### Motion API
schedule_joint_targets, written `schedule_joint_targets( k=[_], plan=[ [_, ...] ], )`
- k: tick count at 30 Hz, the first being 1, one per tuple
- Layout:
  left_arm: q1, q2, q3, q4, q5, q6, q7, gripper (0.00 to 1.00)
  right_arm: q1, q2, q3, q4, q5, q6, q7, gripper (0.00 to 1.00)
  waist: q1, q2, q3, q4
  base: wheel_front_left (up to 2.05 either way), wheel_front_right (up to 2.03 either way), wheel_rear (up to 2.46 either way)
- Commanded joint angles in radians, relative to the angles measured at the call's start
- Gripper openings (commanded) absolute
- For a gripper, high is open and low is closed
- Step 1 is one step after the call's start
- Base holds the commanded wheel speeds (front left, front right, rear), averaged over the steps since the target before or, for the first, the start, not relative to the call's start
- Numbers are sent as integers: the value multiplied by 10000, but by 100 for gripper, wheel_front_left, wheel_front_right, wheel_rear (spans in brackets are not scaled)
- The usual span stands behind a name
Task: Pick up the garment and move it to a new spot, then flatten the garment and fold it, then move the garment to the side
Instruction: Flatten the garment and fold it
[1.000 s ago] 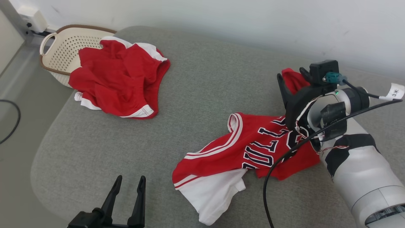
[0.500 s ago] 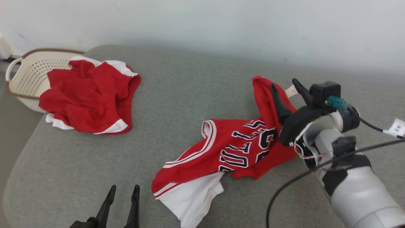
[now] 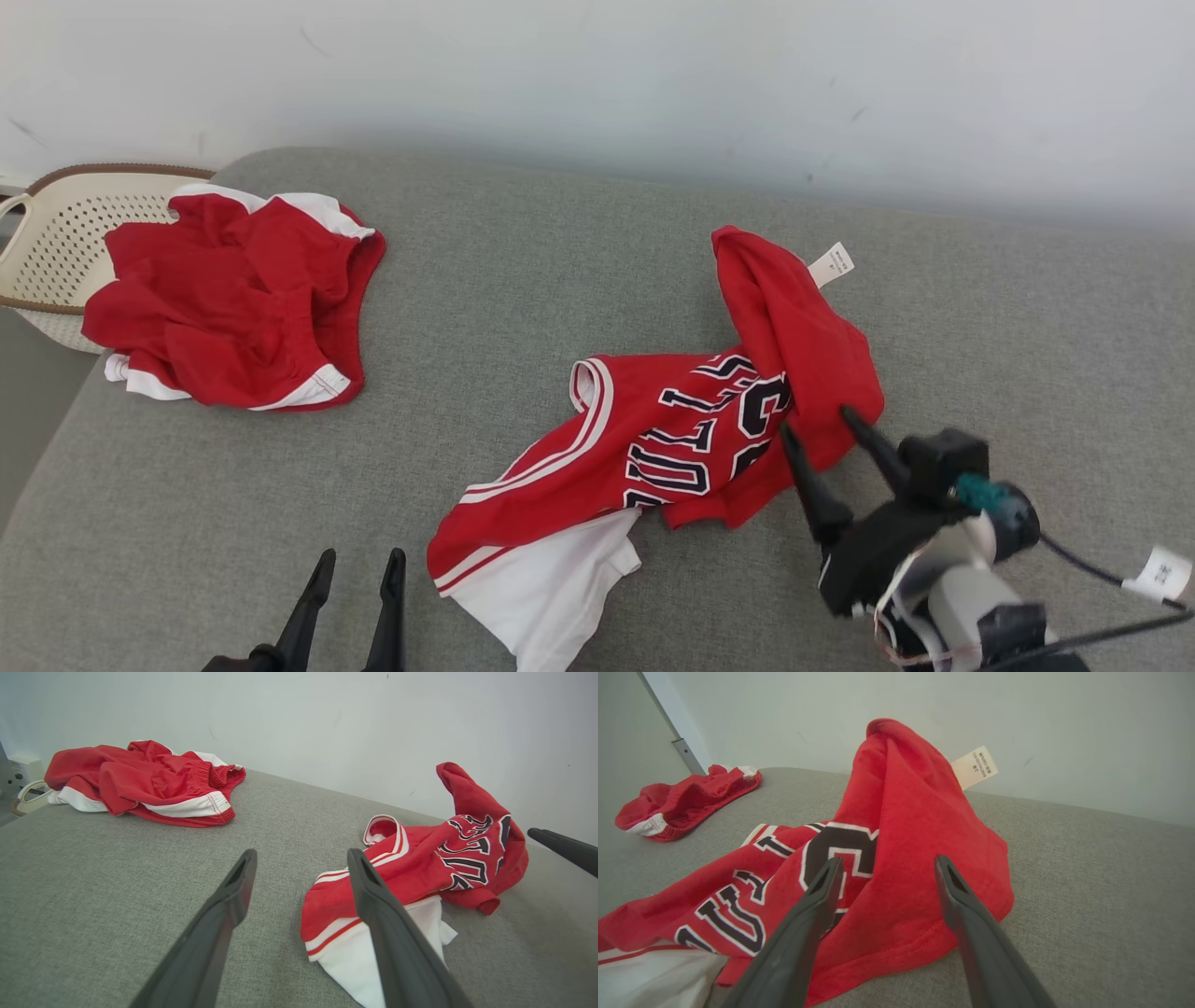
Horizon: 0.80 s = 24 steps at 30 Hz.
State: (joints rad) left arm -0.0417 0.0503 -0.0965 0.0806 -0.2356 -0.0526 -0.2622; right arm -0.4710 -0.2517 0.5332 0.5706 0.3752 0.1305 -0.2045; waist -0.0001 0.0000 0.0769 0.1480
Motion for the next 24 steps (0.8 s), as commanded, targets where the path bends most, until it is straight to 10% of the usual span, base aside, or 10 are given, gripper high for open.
schedule_joint_targets(
  k=[1,12,24],
  plan=[
    [101,1,49,0,137,-48,-33,100,405,10,-90,-343,-195,4,153,100,1,0,15,22,0,0,0],
    [14,2,-25,-33,64,6,-34,100,2832,529,-748,-2584,-907,4,1428,100,1,0,124,245,0,0,0],
    [-134,2,-144,53,-11,-4,-34,100,2395,504,-363,-2291,-1726,4,1726,100,1,0,222,616,0,0,0]
  ],
)
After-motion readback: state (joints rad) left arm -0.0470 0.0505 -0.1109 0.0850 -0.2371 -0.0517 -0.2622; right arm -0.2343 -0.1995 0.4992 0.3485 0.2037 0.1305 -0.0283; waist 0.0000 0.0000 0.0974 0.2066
